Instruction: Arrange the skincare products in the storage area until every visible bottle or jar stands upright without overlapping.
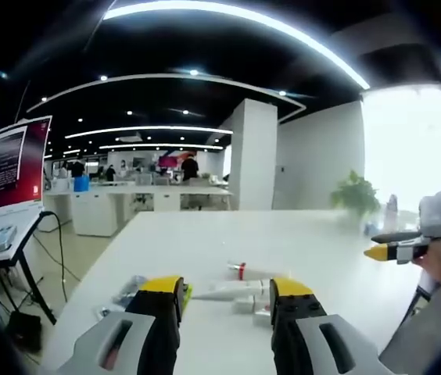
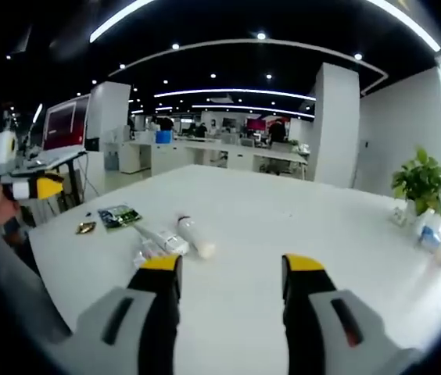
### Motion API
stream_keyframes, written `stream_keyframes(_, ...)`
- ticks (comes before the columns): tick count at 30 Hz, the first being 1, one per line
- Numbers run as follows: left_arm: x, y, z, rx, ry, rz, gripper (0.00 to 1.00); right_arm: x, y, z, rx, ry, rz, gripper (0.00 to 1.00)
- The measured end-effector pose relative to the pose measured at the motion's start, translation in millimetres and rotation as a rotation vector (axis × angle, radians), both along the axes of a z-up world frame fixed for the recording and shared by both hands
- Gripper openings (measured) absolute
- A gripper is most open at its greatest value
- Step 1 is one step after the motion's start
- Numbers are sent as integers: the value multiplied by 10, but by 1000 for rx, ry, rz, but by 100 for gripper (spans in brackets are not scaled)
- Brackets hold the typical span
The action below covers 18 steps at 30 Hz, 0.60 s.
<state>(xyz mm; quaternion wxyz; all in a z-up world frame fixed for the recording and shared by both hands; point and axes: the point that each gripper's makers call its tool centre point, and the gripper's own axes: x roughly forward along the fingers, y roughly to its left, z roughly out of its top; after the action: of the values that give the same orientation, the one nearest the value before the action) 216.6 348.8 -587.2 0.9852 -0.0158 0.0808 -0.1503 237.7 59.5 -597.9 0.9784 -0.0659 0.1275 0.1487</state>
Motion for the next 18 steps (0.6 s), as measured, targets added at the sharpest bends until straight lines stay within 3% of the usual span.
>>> stream_keyframes(4, -11, 3, -7, 18, -4, 0, 46, 141, 61, 167, -20, -46, 44, 53)
stream_keyframes(7, 15, 31, -35, 25, 10, 12, 46, 263, 76, 295, 13, -79, 70, 53)
stream_keyframes(12, 20, 90, -43, 34, 11, 34, 46, 380, 55, 388, -15, -98, 85, 52)
stream_keyframes(18, 34, 152, -52, 37, 15, 54, 46, 529, -110, 613, -10, -132, 81, 52)
